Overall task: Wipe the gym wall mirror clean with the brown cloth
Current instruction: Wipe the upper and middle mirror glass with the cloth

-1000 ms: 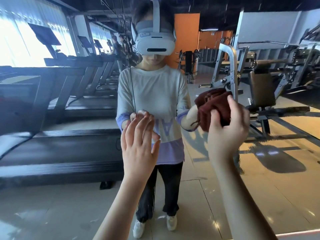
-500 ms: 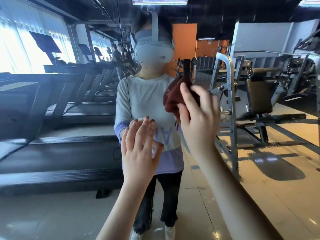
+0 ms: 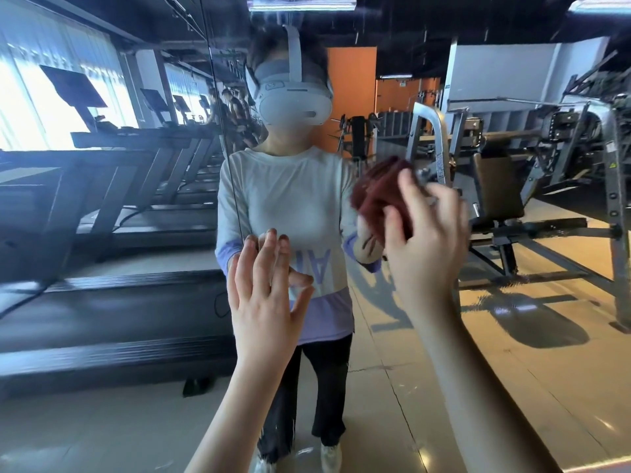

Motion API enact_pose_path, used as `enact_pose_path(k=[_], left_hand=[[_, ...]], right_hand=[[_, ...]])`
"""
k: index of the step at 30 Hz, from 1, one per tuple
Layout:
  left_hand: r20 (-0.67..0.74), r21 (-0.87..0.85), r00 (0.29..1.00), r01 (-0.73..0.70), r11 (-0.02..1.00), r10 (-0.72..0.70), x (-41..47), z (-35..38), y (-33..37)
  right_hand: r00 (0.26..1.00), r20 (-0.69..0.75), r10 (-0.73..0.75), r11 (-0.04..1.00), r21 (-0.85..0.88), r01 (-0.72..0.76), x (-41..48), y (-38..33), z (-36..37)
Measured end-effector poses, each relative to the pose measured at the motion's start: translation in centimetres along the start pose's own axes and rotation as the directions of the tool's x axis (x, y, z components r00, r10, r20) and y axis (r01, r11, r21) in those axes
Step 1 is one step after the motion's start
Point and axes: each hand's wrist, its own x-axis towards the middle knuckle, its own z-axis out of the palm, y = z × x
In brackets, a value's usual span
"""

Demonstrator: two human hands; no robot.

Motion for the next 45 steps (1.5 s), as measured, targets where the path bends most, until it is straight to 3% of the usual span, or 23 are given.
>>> enact_pose_path(k=[3, 5, 7, 9, 10, 14, 15, 19, 20, 22, 24, 25, 30, 33, 36, 38, 42, 45], left_hand=[[0.005, 0.030, 1.000, -0.012, 0.999, 0.012, -0.1, 0.2, -0.1], [0.003, 0.043, 1.000, -0.015, 0.999, 0.015, -0.2, 0.4, -0.2], [-0.001, 0.045, 1.000, -0.012, 0.999, 0.013, -0.1, 0.4, -0.1], [0.003, 0.054, 1.000, -0.011, 0.998, 0.011, 0.0, 0.4, 0.0], [0.001, 0.065, 1.000, -0.018, 0.998, 0.017, 0.0, 0.2, 0.0], [0.018, 0.007, 0.995, -0.099, 0.995, 0.099, -0.1, -0.1, 0.9], [0.033, -0.014, 0.993, -0.114, 0.993, 0.115, -0.2, 0.1, 1.1], [0.038, 0.002, 0.994, -0.101, 0.995, 0.101, -0.8, 1.1, 1.5], [0.033, 0.003, 0.995, -0.099, 0.995, 0.099, -0.9, 1.2, 1.4], [0.027, 0.002, 0.995, -0.100, 0.995, 0.100, -0.9, 1.2, 1.3], [0.020, 0.000, 0.995, -0.098, 0.995, 0.098, -0.9, 1.3, 1.4], [0.016, -0.003, 0.995, -0.096, 0.995, 0.096, -1.0, 1.4, 1.5], [0.005, -0.010, 0.995, -0.099, 0.995, 0.099, -1.1, 1.6, 1.3], [0.004, -0.008, 0.995, -0.104, 0.995, 0.104, -1.1, 1.6, 1.3], [0.011, -0.009, 0.995, -0.100, 0.995, 0.100, -1.0, 1.5, 1.4], [0.012, -0.009, 0.995, -0.099, 0.995, 0.099, -1.0, 1.5, 1.4], [0.010, 0.001, 0.994, -0.110, 0.994, 0.110, -1.0, 1.6, 1.3], [0.019, -0.018, 0.993, -0.113, 0.993, 0.114, -1.5, 1.3, 1.4]], right_hand=[[0.962, -0.062, 0.267, 0.964, 0.026, -0.265, -0.2, 0.4, -0.4], [0.980, -0.006, 0.198, 0.980, 0.026, -0.198, -2.0, -0.7, -0.2], [0.996, 0.093, 0.008, 0.998, 0.056, -0.014, -3.6, -1.4, -0.3], [0.987, 0.136, -0.085, 0.995, 0.066, 0.077, -3.7, -0.7, -0.7], [0.991, 0.122, -0.056, 0.997, 0.059, 0.049, -3.5, 0.0, -0.8], [0.957, 0.041, 0.286, 0.954, 0.078, -0.288, -3.8, 0.8, -1.2], [0.961, 0.052, 0.271, 0.958, 0.080, -0.274, -4.5, 0.2, -1.2], [0.978, 0.196, -0.068, 0.996, 0.077, 0.054, -7.1, -0.3, -1.2], [0.979, 0.198, -0.056, 0.997, 0.069, 0.043, -6.9, 0.5, -1.3], [0.974, 0.145, 0.173, 0.982, 0.045, -0.181, -6.4, 2.1, -1.7], [0.897, 0.102, 0.431, 0.898, 0.054, -0.437, -6.3, 2.6, -2.0], [0.881, 0.099, 0.463, 0.882, 0.052, -0.469, -6.7, 2.2, -2.1], [0.946, 0.249, 0.207, 0.968, 0.088, -0.235, -10.3, -0.8, -1.9], [0.911, 0.216, 0.351, 0.925, 0.070, -0.373, -9.5, 1.0, -2.3], [0.802, 0.133, 0.582, 0.801, 0.077, -0.594, -9.1, 2.8, -2.9], [0.804, 0.151, 0.575, 0.808, 0.051, -0.587, -10.1, 2.0, -3.0], [0.844, 0.381, 0.376, 0.907, 0.035, -0.420, -13.9, -0.8, -2.9], [0.833, 0.356, 0.424, 0.891, 0.003, -0.454, -13.8, 0.9, -3.1]])
